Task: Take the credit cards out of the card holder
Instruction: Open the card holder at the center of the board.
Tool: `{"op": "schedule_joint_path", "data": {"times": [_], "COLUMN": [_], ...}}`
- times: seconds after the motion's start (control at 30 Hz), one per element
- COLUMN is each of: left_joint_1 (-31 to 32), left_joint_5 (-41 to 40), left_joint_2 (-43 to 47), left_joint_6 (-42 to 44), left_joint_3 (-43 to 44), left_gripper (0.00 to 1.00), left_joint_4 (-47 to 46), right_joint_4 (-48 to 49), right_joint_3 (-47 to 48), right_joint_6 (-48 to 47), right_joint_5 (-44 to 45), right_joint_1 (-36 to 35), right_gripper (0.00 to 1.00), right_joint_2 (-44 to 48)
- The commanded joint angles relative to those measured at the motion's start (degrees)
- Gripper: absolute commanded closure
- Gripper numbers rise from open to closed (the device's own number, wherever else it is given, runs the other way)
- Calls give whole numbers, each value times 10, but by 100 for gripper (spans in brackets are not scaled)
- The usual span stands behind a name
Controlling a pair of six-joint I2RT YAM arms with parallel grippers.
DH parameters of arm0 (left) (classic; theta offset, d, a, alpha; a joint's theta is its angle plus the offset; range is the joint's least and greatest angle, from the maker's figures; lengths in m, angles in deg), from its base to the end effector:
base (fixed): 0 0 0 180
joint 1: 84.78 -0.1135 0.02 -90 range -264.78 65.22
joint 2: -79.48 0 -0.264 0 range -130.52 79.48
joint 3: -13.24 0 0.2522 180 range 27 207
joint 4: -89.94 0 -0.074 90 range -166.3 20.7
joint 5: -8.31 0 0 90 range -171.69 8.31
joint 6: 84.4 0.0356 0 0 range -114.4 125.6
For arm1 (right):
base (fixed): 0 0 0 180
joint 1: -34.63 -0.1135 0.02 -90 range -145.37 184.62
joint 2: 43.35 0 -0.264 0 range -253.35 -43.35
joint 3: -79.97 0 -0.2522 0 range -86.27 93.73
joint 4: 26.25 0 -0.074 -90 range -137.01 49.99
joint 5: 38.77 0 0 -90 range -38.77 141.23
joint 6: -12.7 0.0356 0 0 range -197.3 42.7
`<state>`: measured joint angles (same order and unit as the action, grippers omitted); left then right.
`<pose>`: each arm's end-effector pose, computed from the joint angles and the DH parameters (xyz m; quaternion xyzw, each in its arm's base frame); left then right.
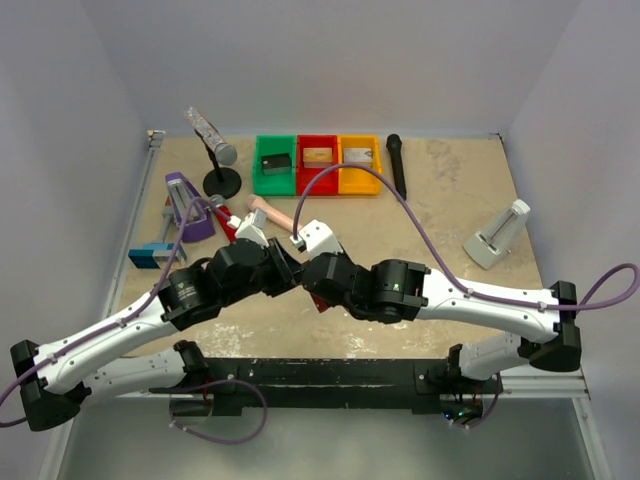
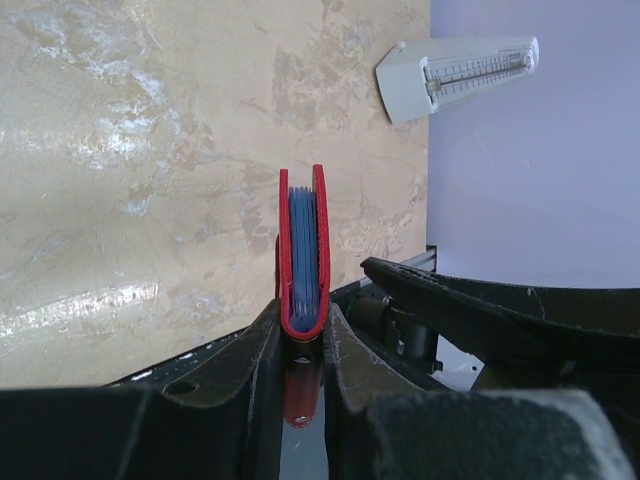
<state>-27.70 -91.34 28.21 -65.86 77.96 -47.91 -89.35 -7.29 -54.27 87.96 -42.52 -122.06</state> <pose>0.1114 -0.1611 0.3257 -0.1498 0.8451 -0.4262 0.2857 0.0831 0.2684 0.3561 -0.3064 0.8419 0.0651 0.4393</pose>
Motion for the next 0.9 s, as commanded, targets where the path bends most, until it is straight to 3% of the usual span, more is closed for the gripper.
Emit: {"op": "schedule_joint_path", "data": {"times": [0.0,0.4,0.53,0.7,0.87], "left_joint_1": [14,15,15,15,15], "left_joint_5": [46,45,41,34,24], "left_joint_2": [25,34,36,41,45], "left_joint_6": [-18,-19,-18,-17,-12], "left_joint_3": [11,5,3,0,-1], "left_gripper": [100,100,100,100,100], "left_joint_4": [-93,-96,-94,-90,-82], "right_joint_4": [-1,-8,-8,-14,-21], "right_joint_3": [17,16,15,14,11], "right_joint_6": [18,18,18,21,32], "right_joint_5": [2,-8,-10,-10,0], "right_joint_1": [12,23,24,25,27], "right_gripper": [59,72,81,100,100], "right_joint_2": [-12,-14,-13,-7,1]}}
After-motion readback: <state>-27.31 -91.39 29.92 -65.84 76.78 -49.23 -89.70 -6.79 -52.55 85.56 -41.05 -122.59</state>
